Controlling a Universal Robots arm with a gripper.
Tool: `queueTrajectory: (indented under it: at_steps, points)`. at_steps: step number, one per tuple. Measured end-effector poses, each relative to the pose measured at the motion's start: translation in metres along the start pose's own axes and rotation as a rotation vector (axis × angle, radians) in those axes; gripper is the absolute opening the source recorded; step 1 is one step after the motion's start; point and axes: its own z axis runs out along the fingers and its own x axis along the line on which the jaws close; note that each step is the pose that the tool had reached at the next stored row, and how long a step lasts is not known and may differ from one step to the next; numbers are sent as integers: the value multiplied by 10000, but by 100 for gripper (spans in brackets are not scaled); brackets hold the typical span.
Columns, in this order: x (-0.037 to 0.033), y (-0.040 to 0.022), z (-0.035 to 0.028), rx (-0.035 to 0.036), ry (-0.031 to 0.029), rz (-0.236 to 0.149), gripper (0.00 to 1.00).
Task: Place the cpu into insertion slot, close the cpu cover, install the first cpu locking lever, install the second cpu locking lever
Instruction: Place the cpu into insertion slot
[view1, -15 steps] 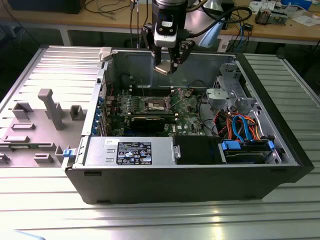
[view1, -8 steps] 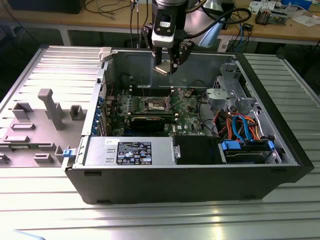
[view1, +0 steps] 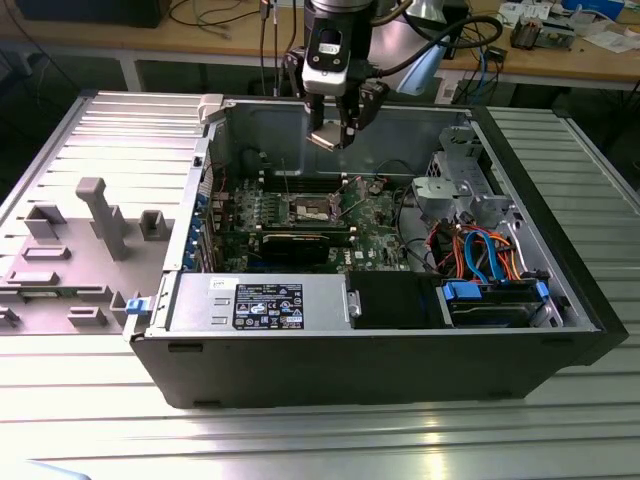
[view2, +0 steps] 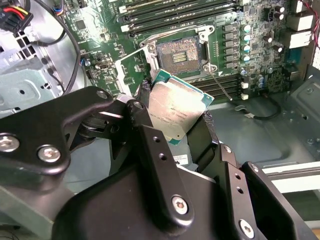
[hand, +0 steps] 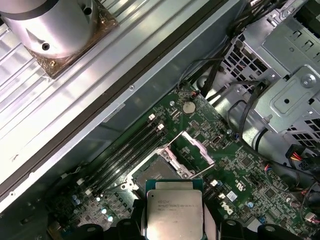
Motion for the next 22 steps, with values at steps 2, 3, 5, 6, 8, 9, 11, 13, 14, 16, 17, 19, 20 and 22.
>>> queueTrajectory:
  at_steps: [2, 3, 5, 6, 8, 9, 11, 13, 14, 16, 17, 19, 20, 22]
  points:
    - [0, 0, 5, -7, -35, 407, 54]
    - [0, 0, 5, -7, -39, 461, 54]
    - [0, -1, 5, -8, -42, 495, 54]
    - [0, 0, 6, -9, -42, 496, 54]
    - [0, 0, 6, -9, -42, 496, 54]
    - [0, -1, 6, -9, -42, 497, 54]
    - [0, 0, 6, -9, -43, 497, 54]
    - [0, 0, 7, -10, -48, 549, 54]
    - [0, 0, 9, -13, -56, 647, 54]
    - [0, -1, 25, -23, -106, 1240, 54]
    - [0, -2, 32, -27, -122, 1437, 54]
    - [0, -4, 49, -36, -157, 1845, 54]
    - [-1, -4, 53, -38, -168, 1968, 54]
    - [-1, -5, 62, -41, -187, 2190, 54]
